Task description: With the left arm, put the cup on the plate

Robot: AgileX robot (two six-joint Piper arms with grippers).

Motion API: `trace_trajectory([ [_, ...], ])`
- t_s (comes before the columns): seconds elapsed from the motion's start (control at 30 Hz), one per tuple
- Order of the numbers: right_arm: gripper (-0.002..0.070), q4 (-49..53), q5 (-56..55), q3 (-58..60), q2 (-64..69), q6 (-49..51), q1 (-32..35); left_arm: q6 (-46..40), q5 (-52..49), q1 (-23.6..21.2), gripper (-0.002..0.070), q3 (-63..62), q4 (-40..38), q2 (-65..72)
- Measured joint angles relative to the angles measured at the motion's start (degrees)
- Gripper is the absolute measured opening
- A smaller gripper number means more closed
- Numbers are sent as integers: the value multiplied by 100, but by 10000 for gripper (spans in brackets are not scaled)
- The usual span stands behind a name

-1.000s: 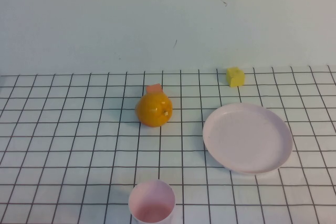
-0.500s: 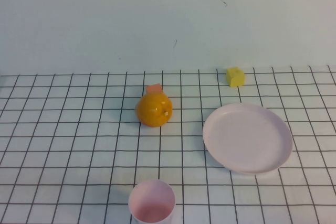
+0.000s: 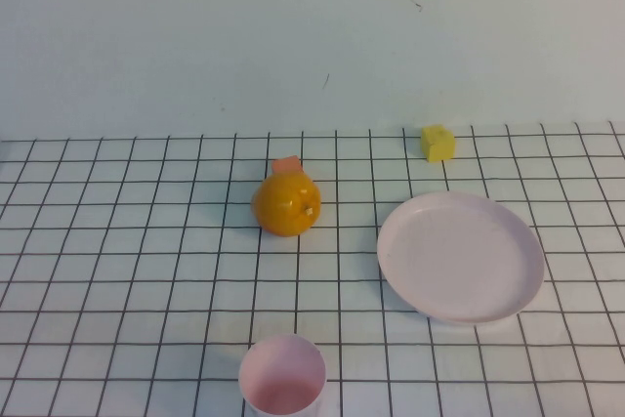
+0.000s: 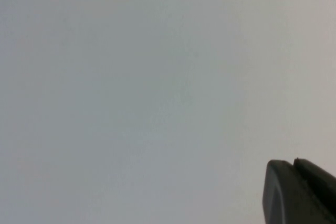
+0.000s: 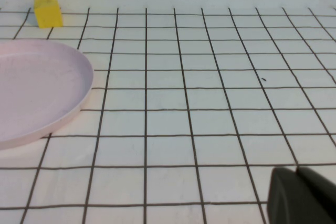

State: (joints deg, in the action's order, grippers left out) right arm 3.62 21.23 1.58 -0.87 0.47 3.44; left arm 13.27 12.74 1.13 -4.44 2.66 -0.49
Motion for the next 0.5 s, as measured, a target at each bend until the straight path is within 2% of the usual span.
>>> trace_trajectory([
  [0.13, -2, 0, 0, 0, 0, 0, 0, 65, -1540, 0, -2, -1105, 0, 132],
  [0.3, -2, 0, 0, 0, 0, 0, 0, 1, -3760, 0, -2, -2431, -154, 1102],
  [0.43, -2, 0, 0, 0, 0, 0, 0, -667, -4993, 0, -3, -3190, -722, 1986],
  [0.5, -2, 0, 0, 0, 0, 0, 0, -1274, -5654, 0, -2, -3454, -1227, 2447],
])
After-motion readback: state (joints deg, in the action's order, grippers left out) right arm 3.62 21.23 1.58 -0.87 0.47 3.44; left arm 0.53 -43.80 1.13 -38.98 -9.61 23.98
